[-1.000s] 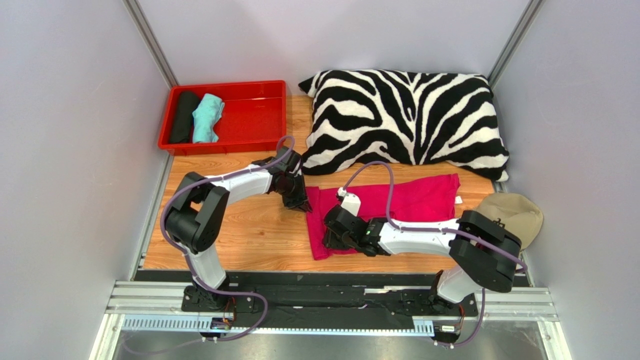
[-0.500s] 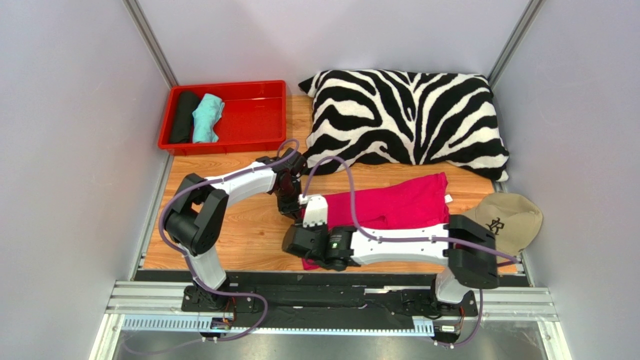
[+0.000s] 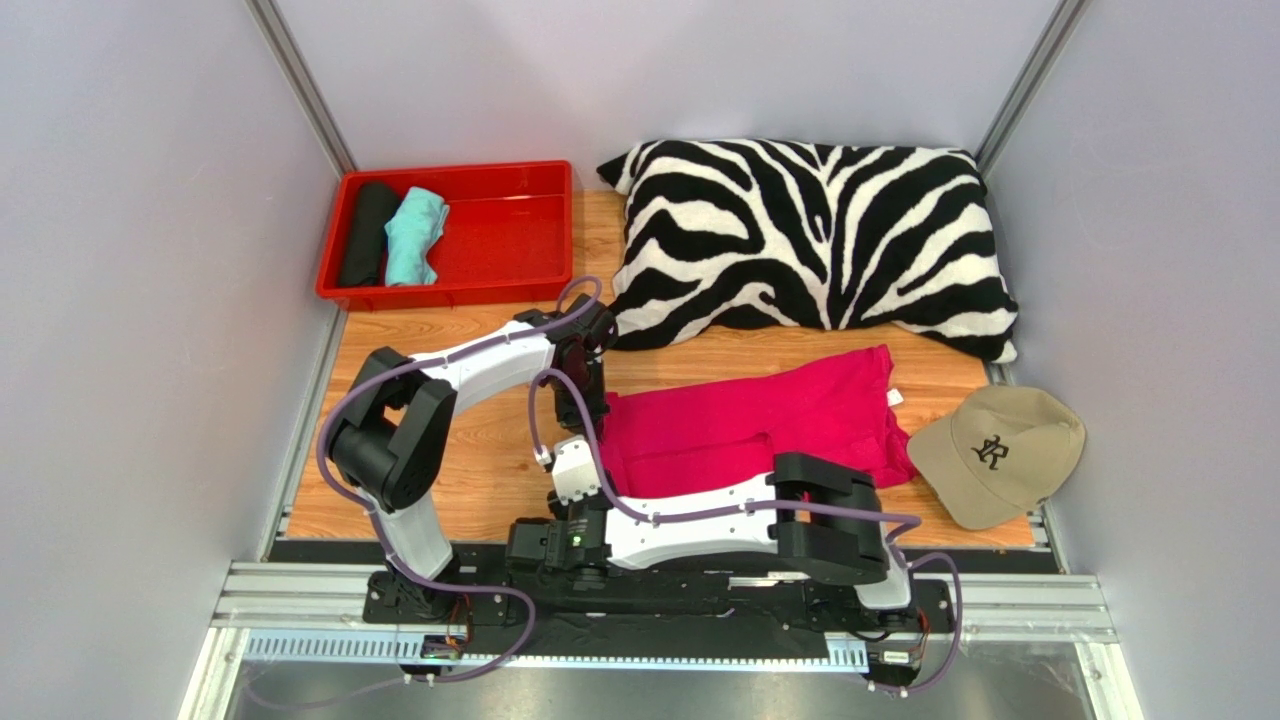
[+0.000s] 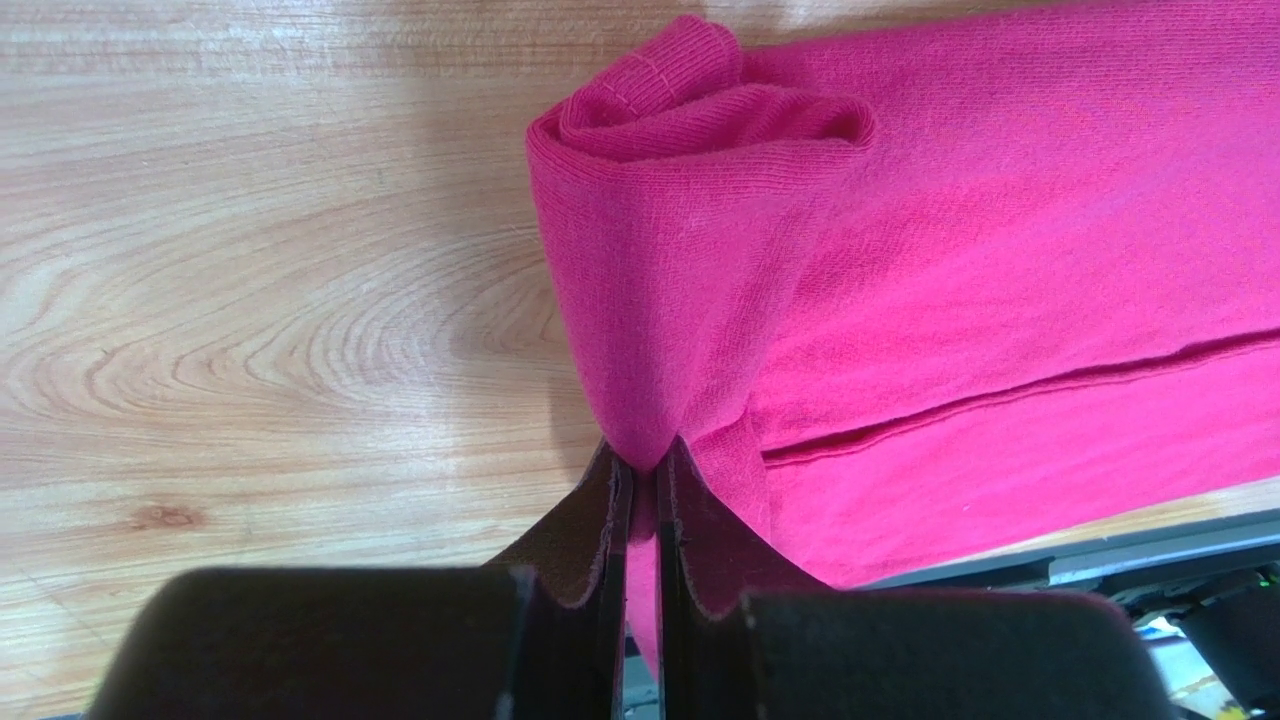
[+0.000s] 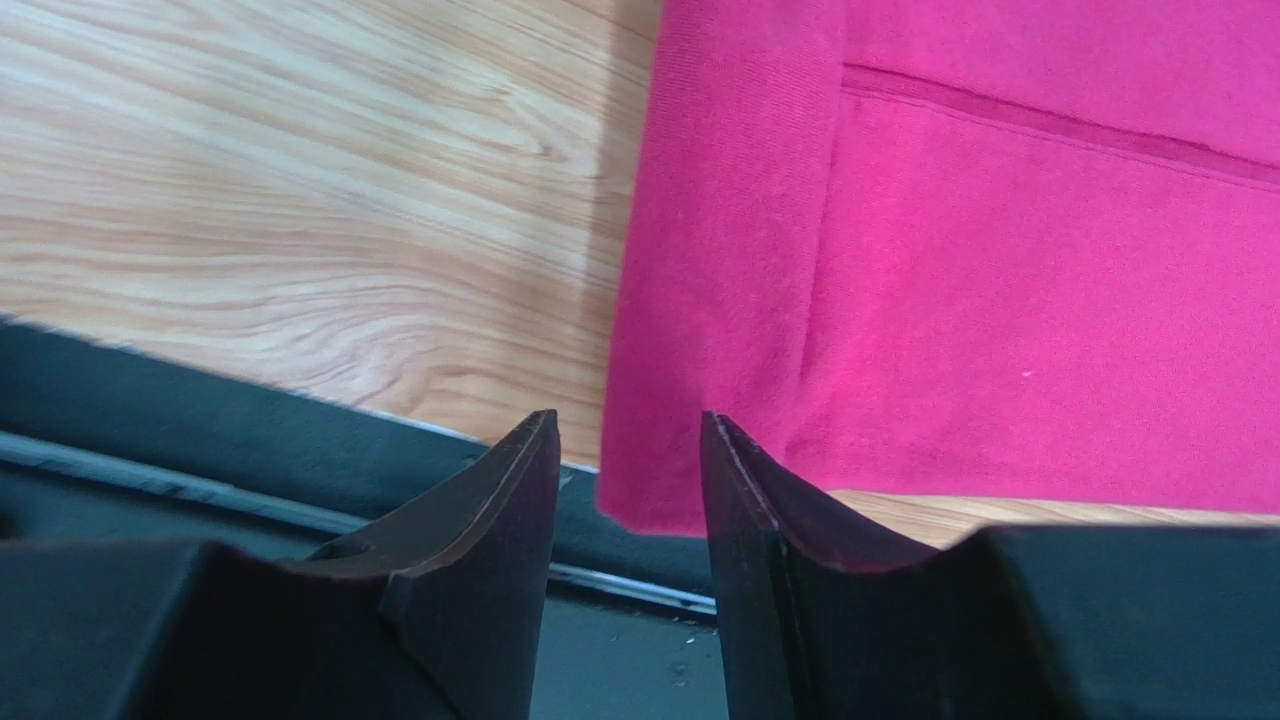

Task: Roll the t-shirts
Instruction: Roll the T-shirt to the center of the board.

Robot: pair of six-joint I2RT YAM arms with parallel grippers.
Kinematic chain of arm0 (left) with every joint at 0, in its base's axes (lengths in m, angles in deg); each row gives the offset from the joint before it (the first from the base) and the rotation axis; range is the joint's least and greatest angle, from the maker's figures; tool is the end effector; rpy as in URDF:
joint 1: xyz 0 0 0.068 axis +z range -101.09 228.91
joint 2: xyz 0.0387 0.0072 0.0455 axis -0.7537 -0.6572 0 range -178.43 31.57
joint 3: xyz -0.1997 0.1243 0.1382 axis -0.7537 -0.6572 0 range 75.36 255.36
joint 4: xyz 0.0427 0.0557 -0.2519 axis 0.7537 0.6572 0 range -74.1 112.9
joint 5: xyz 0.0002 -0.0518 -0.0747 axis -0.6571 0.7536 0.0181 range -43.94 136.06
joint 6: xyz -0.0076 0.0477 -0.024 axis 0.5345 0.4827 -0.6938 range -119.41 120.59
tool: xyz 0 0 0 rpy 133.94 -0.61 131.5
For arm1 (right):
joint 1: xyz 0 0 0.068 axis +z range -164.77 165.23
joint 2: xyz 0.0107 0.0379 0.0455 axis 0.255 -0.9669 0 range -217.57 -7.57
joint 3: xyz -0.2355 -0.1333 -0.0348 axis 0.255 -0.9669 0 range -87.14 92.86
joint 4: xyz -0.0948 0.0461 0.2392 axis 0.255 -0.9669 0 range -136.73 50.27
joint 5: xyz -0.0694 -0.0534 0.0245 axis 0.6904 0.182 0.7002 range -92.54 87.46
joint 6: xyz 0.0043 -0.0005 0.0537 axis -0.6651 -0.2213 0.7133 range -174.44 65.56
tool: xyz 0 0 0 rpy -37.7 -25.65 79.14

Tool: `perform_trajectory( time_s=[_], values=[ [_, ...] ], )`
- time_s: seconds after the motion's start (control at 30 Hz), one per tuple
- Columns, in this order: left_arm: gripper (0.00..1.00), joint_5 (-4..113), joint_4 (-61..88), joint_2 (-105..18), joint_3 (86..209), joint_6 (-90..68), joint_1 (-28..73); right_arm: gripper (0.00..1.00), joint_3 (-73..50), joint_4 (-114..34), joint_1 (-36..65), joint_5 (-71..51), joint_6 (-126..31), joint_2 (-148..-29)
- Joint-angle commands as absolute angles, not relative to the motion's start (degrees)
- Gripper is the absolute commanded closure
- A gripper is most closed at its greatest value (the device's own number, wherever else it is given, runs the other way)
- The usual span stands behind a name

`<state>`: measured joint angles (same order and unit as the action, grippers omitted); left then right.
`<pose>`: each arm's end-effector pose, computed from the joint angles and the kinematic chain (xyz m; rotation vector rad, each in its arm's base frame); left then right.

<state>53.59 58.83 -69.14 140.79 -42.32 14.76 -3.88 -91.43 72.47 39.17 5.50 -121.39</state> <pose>0.2672 -0.1870 0.1734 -0.2118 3.0350 -0.3524 0.0421 0.3800 0.1825 -0.5074 2.3519 -0.1026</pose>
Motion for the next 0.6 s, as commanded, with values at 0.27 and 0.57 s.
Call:
perform_trajectory(
  time_s=[0.27,0.57],
  values=[
    [0.97,53.61,61.25,-69.42,144.71,-40.45,14.37,0.51,4.09,-101.59,73.38,43.07,9.36,-129.04],
    [0.97,53.62,61.42,-69.42,145.06,-40.36,14.37,0.53,4.27,-103.89,72.85,42.98,11.39,-130.54]
  ],
)
